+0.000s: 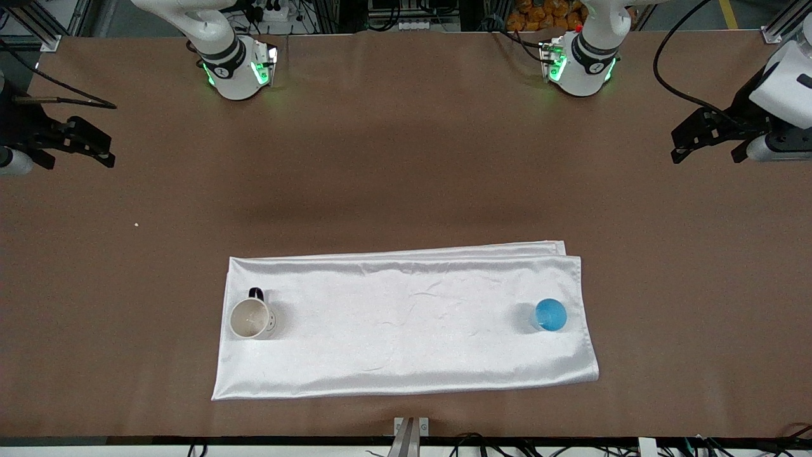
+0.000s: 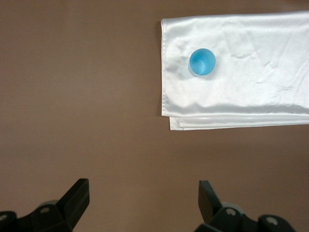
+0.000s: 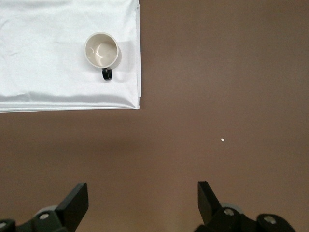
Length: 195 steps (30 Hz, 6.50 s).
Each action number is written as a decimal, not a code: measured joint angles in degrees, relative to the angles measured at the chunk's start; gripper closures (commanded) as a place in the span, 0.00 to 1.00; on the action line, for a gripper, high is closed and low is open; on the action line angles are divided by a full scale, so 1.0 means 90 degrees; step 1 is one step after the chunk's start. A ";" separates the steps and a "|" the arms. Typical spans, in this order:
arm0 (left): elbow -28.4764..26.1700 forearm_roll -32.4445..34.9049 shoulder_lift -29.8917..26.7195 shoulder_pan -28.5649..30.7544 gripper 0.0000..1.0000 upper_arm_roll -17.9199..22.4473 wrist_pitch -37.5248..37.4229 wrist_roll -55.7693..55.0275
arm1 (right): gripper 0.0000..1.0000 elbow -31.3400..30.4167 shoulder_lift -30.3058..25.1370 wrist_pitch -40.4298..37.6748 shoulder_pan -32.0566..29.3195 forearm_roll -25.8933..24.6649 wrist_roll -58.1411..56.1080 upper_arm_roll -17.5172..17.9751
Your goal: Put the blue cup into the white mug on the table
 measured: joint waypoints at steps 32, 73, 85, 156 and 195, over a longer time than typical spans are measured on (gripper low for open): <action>-0.0084 0.0000 0.0579 0.0004 0.00 -0.0012 0.0237 0.0002 | 0.00 0.0000 0.0000 -0.0063 0.0000 0.0001 0.0000 0.0000; -0.0339 0.0000 0.1359 -0.0005 0.00 -0.0025 0.1378 -0.0135 | 0.00 0.0002 0.0000 -0.0180 0.0000 0.0001 -0.0066 -0.0001; -0.0355 0.0000 0.1714 -0.0036 0.00 -0.0054 0.1798 -0.0184 | 0.00 0.0002 0.0002 -0.0181 0.0000 0.0001 -0.0068 -0.0001; -0.0348 0.0327 0.3471 -0.0411 0.00 -0.0072 0.4203 -0.0589 | 0.00 -0.0229 0.4281 0.4843 0.0970 0.0424 0.0494 0.0007; 0.0125 0.0819 0.4800 -0.0686 0.19 -0.0031 0.5418 -0.1121 | 1.00 -0.0283 0.4807 0.5927 0.0930 0.0422 0.0493 -0.0023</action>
